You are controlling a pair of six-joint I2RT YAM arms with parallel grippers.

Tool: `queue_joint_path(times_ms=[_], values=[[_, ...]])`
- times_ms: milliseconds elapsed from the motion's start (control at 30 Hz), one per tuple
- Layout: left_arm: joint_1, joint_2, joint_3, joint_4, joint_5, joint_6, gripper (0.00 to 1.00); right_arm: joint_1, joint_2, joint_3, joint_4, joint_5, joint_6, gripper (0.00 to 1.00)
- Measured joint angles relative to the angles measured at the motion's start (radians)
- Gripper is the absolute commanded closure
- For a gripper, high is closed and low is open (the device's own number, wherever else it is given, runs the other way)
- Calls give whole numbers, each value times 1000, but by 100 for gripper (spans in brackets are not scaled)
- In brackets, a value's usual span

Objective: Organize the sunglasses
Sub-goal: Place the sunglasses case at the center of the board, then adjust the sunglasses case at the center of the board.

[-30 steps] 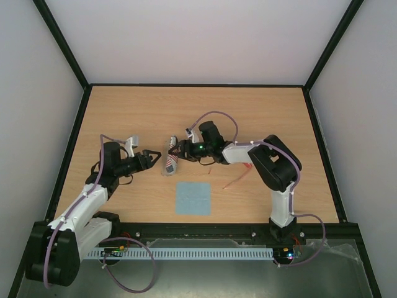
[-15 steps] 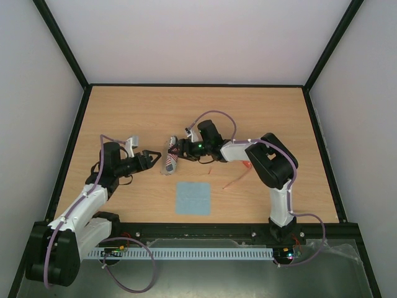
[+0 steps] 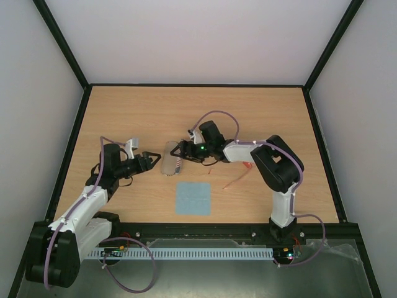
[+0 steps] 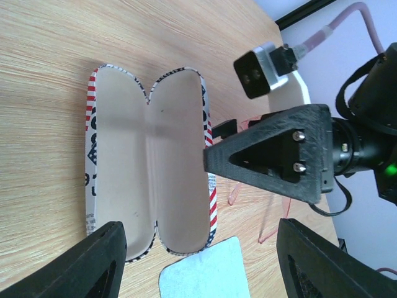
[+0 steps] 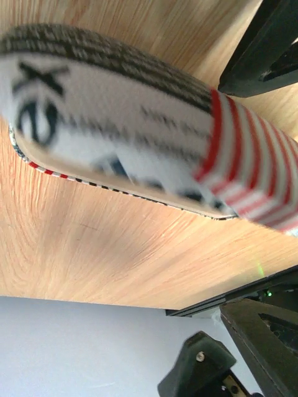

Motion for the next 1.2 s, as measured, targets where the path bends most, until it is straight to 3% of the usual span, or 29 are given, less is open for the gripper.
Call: queue_joint_path(times_ms=[267,433,633,767,867,1000,1200], values=[[0,-5,-11,7,0,-5,31,0,-140,-87,-64,65,-49,9],[0,-18,-13,8,0,-10,31,52,-221,-106,-169,188,-111,11],[0,-33,-27,14,0,-23,31,193,-249,-105,-314,406,-149,26],[0,-42,-28,14,0,-24,31,248,-252,-104,-393,528,-161,51],[0,-43,-28,14,0,-24,31,250,-252,-99,-436,595,-159,64],[0,-55,-28,14,0,-24,31,250,-238,-60,-470,657,-163,70],[1,-67,-28,13,0,-24,31,250,-182,20,-498,721,-176,69]])
